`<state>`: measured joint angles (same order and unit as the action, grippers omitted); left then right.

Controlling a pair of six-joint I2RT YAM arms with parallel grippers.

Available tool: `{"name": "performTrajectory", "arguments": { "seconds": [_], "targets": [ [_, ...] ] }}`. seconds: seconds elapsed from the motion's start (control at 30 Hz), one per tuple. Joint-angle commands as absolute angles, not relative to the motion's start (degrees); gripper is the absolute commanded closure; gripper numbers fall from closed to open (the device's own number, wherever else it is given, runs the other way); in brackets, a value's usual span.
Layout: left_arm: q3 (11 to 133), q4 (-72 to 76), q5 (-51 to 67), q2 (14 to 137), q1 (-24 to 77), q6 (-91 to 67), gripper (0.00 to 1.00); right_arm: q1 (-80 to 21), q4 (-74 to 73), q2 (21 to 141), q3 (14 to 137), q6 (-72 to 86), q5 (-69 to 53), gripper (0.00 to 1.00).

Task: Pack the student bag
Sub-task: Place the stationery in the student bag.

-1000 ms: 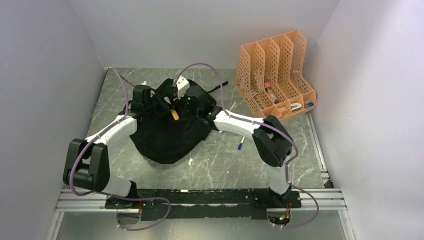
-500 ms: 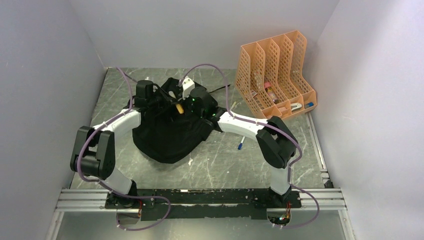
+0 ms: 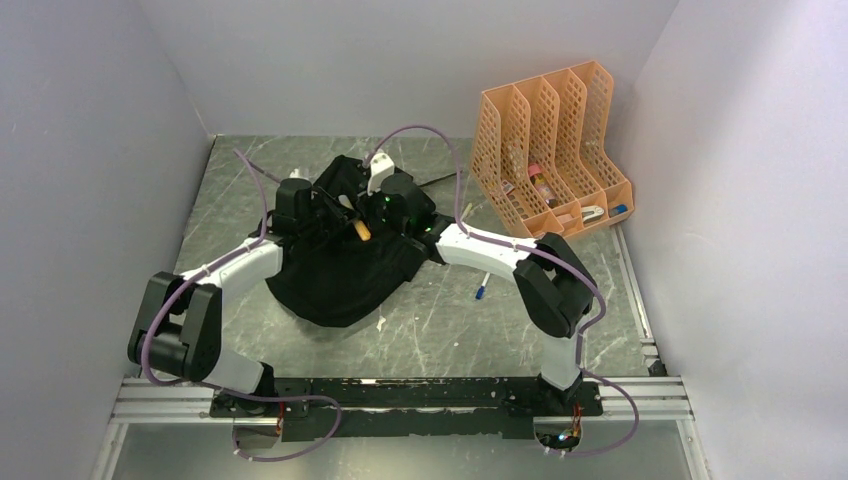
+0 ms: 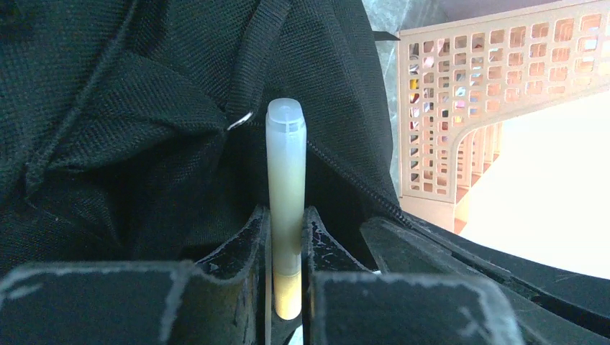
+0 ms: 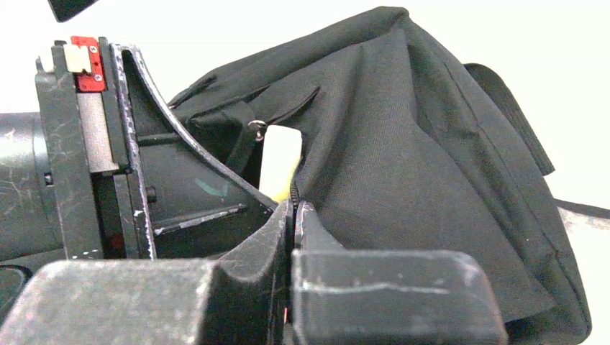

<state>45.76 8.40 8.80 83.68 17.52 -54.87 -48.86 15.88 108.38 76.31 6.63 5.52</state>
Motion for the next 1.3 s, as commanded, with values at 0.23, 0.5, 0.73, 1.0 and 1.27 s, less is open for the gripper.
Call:
{"name": "performTrajectory", "arguments": {
  "seconds": [0.23,0.5,0.73,1.0,1.27],
  "targets": [
    [46.84,13.04,11.79,87.23,19.16,-54.24,0.95,-48.96,20.33,104.63,77.71,10.29,2.85,1.0],
    [45.99,12.22,13.02,86.61,20.79,-54.22,0.95,-48.33,21.04,104.14,76.49,10.39,3.81,1.0],
    [41.02,10.7,12.74,80.78,21.49,-54.04,0.95,-47.01,21.91,103.97,75.72,12.62,4.02,1.0],
    [39.93,10.04,13.47,80.14,21.79,-53.31,0.95,-46.85,21.9,104.15,75.67,12.95,2.76,1.0],
    [44.69,8.53,12.95,84.07,20.91,-51.47,0.95,-46.85,21.05,103.8,75.7,12.69,1.56,1.0]
  ]
}}
